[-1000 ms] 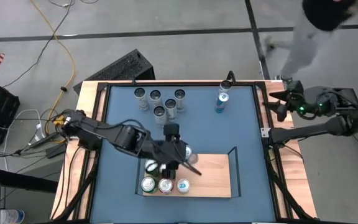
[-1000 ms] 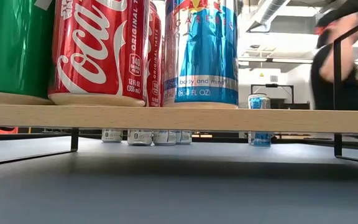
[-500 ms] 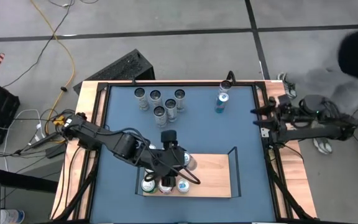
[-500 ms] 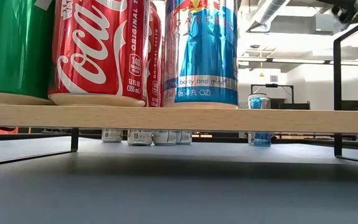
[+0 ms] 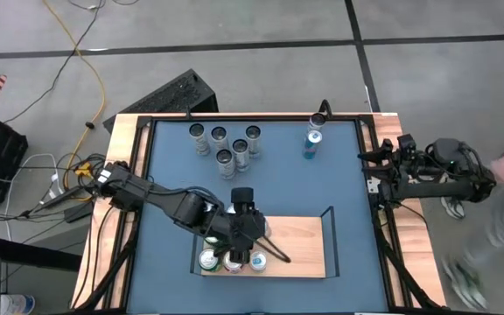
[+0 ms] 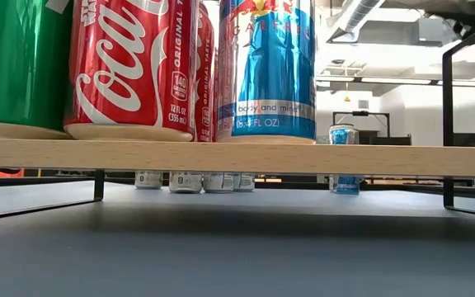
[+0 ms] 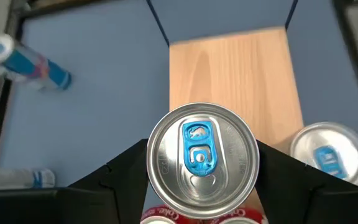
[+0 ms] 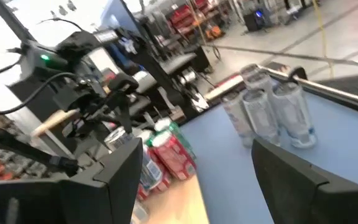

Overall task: Place canned beverage on shelf
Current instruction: Put the bottom blue soda can on the shelf aligned with the other blue soda can

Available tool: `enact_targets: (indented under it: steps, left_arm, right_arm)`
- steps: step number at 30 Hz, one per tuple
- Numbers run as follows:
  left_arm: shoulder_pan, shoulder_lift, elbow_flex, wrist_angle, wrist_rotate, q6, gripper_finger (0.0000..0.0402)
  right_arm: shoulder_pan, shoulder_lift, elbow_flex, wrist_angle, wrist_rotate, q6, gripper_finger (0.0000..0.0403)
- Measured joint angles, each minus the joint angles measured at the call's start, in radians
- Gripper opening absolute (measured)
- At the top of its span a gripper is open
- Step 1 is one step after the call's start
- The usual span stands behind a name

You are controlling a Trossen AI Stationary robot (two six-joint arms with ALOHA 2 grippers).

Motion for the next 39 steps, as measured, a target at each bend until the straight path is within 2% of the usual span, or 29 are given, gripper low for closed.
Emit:
enact_targets:
  steps: [18, 25, 39]
  left_arm:
    - [-0.005, 0.056, -0.011, -0.038, 0.029, -0.034, 0.0227]
    - [-0.004, 0.119, -0.009, -0.019, 0.084, -0.017, 0.0227]
    - [0.0, 0.119, -0.006, 0.011, 0.09, -0.018, 0.0227]
  right_arm:
    - [0.0, 0.015, 0.0, -0.021, 0.01, 0.007, 0.0286]
    - [0.0, 0.015, 0.0, -0.021, 0.015, 0.008, 0.0286]
    - [0.0, 0.015, 0.0, -0.037, 0.017, 0.008, 0.0286]
